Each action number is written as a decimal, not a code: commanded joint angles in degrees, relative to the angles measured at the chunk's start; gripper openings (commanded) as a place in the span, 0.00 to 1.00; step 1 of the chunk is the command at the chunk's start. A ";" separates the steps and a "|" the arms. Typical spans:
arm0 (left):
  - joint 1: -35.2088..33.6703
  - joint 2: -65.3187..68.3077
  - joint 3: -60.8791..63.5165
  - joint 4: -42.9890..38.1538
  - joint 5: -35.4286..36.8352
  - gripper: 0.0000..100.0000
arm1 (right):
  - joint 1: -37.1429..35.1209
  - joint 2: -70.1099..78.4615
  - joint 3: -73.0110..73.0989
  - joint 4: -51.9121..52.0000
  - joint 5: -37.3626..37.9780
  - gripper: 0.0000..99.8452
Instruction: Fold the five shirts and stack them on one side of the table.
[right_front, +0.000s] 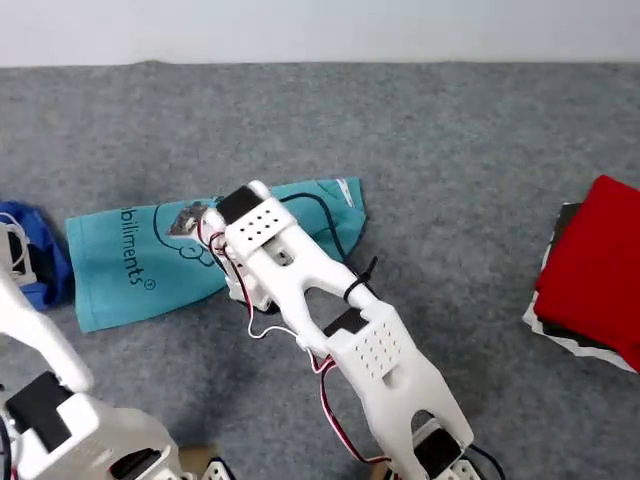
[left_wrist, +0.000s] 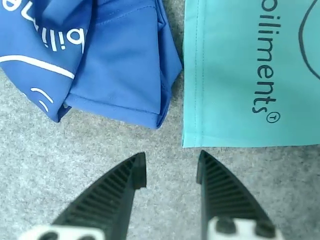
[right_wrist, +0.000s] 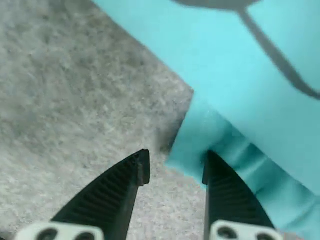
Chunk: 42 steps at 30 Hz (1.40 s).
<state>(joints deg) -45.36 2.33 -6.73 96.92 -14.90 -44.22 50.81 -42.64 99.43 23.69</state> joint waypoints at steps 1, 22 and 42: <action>-0.09 -2.64 0.13 -1.49 -0.62 0.17 | 2.07 1.54 -2.64 -0.84 -0.53 0.18; 0.00 -3.08 3.21 -3.87 -0.62 0.17 | 12.00 -15.69 -10.46 3.47 -0.35 0.01; 23.47 -3.08 3.21 1.58 -6.51 0.17 | 28.00 -50.33 -10.55 -7.60 -0.44 0.01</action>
<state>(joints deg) -26.90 2.33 -3.12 96.75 -19.03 -19.60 4.31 -49.93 93.71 23.60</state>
